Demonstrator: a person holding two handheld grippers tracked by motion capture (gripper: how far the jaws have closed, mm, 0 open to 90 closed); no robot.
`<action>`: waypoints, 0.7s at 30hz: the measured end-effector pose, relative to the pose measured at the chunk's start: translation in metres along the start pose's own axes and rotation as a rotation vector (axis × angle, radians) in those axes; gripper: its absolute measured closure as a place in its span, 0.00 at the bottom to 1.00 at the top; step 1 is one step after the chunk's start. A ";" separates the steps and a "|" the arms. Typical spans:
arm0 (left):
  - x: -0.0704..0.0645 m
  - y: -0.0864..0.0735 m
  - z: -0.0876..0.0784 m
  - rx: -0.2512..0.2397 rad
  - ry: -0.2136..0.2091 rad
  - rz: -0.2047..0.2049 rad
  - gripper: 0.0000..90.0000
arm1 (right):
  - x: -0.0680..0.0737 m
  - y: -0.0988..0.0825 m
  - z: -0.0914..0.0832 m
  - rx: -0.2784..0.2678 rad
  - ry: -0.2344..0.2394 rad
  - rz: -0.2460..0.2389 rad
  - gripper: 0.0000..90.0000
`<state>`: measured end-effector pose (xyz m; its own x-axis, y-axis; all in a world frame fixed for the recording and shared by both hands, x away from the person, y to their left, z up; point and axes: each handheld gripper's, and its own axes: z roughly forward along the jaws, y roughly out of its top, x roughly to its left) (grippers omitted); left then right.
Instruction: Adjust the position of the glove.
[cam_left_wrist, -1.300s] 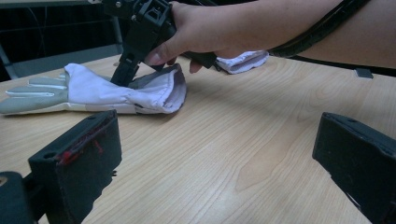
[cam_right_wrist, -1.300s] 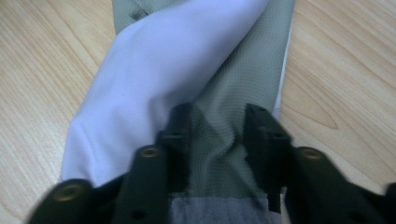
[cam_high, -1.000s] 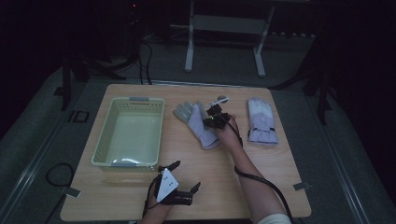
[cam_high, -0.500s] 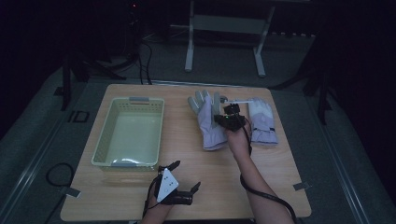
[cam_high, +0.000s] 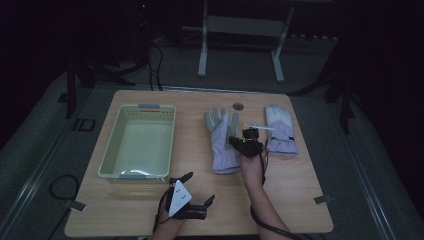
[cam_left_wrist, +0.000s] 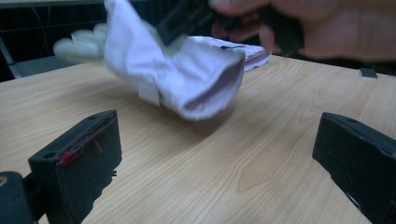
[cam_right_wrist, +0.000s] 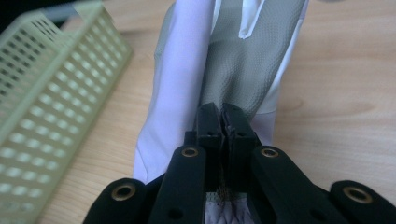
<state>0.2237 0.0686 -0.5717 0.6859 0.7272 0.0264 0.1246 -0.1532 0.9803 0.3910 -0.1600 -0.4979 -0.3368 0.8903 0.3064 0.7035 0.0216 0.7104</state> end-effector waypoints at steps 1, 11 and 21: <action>0.000 0.000 0.000 0.000 0.000 0.000 0.01 | 0.000 -0.004 0.007 0.015 -0.008 -0.001 0.97; -0.001 0.000 0.000 -0.001 -0.001 0.004 0.01 | -0.001 -0.024 0.040 0.092 -0.115 -0.077 0.90; 0.000 0.000 0.000 0.001 -0.002 0.001 0.02 | -0.003 -0.010 0.020 0.085 -0.086 -0.168 0.73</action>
<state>0.2236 0.0685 -0.5716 0.6872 0.7259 0.0276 0.1243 -0.1549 0.9801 0.3975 -0.1534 -0.5186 -0.4019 0.9064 0.1300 0.6935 0.2086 0.6896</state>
